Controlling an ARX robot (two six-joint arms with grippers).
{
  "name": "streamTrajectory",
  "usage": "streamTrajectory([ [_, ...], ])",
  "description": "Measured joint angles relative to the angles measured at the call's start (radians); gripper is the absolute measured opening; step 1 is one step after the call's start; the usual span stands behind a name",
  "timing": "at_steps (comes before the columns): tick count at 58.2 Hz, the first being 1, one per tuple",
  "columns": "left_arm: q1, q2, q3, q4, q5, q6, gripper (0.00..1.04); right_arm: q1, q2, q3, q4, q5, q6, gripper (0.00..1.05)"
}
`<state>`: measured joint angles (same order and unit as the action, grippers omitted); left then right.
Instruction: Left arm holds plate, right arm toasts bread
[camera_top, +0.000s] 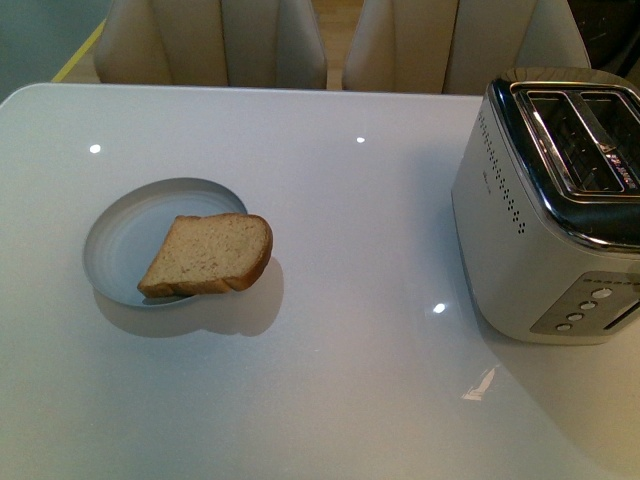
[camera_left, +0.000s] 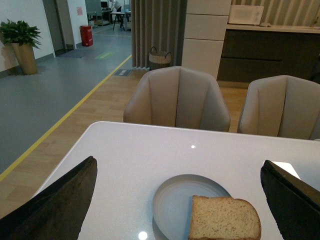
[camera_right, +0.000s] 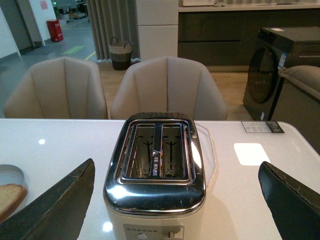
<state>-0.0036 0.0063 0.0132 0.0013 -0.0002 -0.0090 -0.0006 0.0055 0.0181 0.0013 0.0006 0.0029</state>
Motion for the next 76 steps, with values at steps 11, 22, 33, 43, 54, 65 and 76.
streamTrajectory([
  [11,0.0,0.0,0.0,0.0,0.0,0.0,0.98,0.0,0.0,0.0,0.0,0.0,0.0,0.96],
  [22,0.0,0.0,0.0,0.0,0.0,0.0,0.97,0.0,0.0,0.0,0.0,0.0,0.0,0.96],
  [33,0.024,0.242,0.132,-0.288,0.085,-0.251,0.97,0.0,0.0,0.0,0.0,0.0,0.0,0.96],
  [43,0.095,0.528,0.179,-0.062,0.168,-0.326,0.97,0.0,0.0,0.0,0.0,0.0,0.0,0.96],
  [54,0.142,1.054,0.237,0.395,0.211,-0.352,0.97,0.0,0.0,0.0,0.0,0.0,0.0,0.96],
  [65,0.138,1.575,0.363,0.712,0.181,-0.365,0.97,0.0,0.0,0.0,0.0,0.0,0.0,0.96],
  [76,0.116,1.998,0.528,0.793,0.155,-0.38,0.97,0.0,0.0,0.0,0.0,0.0,0.0,0.96],
])
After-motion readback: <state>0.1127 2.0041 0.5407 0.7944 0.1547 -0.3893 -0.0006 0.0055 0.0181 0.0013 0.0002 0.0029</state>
